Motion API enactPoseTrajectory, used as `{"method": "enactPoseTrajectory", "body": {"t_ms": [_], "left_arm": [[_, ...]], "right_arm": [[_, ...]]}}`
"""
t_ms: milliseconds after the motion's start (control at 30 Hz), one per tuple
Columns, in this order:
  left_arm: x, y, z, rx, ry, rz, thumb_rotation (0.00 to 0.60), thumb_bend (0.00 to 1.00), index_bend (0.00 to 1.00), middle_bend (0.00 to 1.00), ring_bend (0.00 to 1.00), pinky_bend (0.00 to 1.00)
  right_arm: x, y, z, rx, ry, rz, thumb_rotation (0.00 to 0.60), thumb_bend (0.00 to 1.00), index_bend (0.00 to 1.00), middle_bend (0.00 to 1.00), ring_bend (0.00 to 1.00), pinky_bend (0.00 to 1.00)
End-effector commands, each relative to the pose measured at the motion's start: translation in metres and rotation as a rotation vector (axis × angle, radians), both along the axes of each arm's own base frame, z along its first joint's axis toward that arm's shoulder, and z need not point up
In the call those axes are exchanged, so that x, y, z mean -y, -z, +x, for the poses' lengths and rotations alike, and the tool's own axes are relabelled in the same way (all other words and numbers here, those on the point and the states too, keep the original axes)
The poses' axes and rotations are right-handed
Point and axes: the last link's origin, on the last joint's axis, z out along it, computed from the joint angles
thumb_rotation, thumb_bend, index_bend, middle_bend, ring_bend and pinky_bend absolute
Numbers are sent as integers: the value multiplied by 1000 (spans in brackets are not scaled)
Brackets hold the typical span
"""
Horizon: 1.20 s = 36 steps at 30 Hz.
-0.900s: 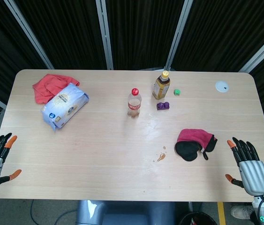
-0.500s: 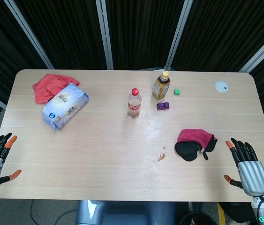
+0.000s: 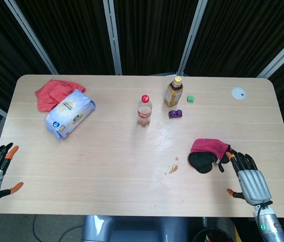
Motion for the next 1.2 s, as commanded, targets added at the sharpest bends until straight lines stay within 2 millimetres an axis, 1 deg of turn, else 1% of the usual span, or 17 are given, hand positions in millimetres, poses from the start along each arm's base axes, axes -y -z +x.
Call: {"method": "enactPoseTrajectory", "body": {"t_ms": [33, 267, 400, 533, 667, 867, 967, 1200], "left_arm": [[0, 0, 0, 2, -2, 3, 600, 0, 0, 0, 0, 0], [-1, 1, -1, 3, -4, -3, 600, 0, 0, 0, 0, 0], [-1, 1, -1, 6, -8, -4, 600, 0, 0, 0, 0, 0], [-2, 1, -1, 7, -12, -8, 600, 0, 0, 0, 0, 0], [-3, 2, -2, 9, -16, -13, 600, 0, 0, 0, 0, 0], [-6, 4, -3, 10, -27, -27, 600, 0, 0, 0, 0, 0], [-7, 5, -4, 15, -34, -30, 600, 0, 0, 0, 0, 0], [-7, 5, -4, 22, -41, -34, 600, 0, 0, 0, 0, 0]], "right_arm": [[20, 22, 15, 17, 13, 21, 600, 50, 0, 0, 0, 0], [43, 55, 24, 13, 53, 35, 600, 49, 0, 0, 0, 0], [55, 72, 23, 10, 99, 31, 600, 50, 0, 0, 0, 0], [66, 87, 18, 8, 149, 23, 600, 54, 0, 0, 0, 0], [74, 98, 13, -2, 181, 23, 600, 94, 0, 0, 0, 0], [86, 116, 4, -17, 216, 27, 600, 113, 0, 0, 0, 0], [93, 123, -1, -27, 230, 28, 600, 161, 0, 0, 0, 0], [110, 132, -17, -67, 266, 17, 600, 221, 0, 0, 0, 0]]}}
